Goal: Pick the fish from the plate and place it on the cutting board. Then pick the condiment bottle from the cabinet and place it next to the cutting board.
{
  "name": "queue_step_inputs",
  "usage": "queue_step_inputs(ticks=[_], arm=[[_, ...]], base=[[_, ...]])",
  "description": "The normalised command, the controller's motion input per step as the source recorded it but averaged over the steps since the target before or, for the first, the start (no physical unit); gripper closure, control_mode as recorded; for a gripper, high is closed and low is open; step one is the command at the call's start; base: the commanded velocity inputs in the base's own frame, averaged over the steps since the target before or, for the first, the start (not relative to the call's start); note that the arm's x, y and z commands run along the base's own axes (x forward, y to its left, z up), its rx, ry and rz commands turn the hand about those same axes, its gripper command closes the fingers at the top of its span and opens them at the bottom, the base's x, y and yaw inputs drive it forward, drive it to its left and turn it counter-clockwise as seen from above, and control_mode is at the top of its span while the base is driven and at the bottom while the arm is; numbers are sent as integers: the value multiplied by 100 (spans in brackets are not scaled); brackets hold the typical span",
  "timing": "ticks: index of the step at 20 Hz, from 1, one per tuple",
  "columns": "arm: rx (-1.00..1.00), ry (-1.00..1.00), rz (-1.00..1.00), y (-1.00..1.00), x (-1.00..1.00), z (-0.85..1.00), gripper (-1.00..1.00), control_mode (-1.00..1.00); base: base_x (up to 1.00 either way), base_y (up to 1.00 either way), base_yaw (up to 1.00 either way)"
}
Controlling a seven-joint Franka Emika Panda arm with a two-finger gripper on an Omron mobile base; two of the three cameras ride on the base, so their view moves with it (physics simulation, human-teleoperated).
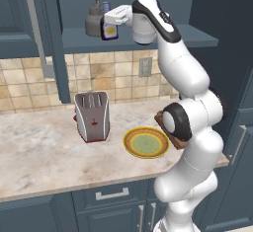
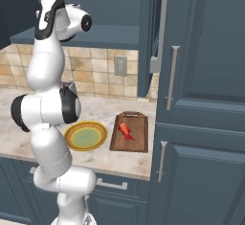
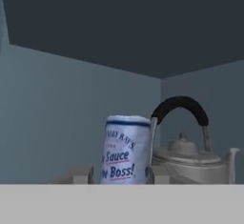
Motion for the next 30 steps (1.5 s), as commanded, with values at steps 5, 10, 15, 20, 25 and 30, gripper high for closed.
queue_step_inputs(ticks=[5, 10, 15, 20, 25, 30], arm=[[0, 0, 0, 0, -21, 6, 100, -100], [0, 0, 0, 0, -23, 8, 100, -100], [0, 0, 0, 0, -25, 7, 100, -100], [0, 0, 0, 0, -26, 9, 100, -100], [0, 0, 0, 0, -28, 7, 100, -100], [0, 0, 0, 0, -29, 7, 100, -100]], base=[[0, 0, 0], [0, 0, 0], [0, 0, 0], [0, 0, 0], [0, 0, 0], [0, 0, 0]])
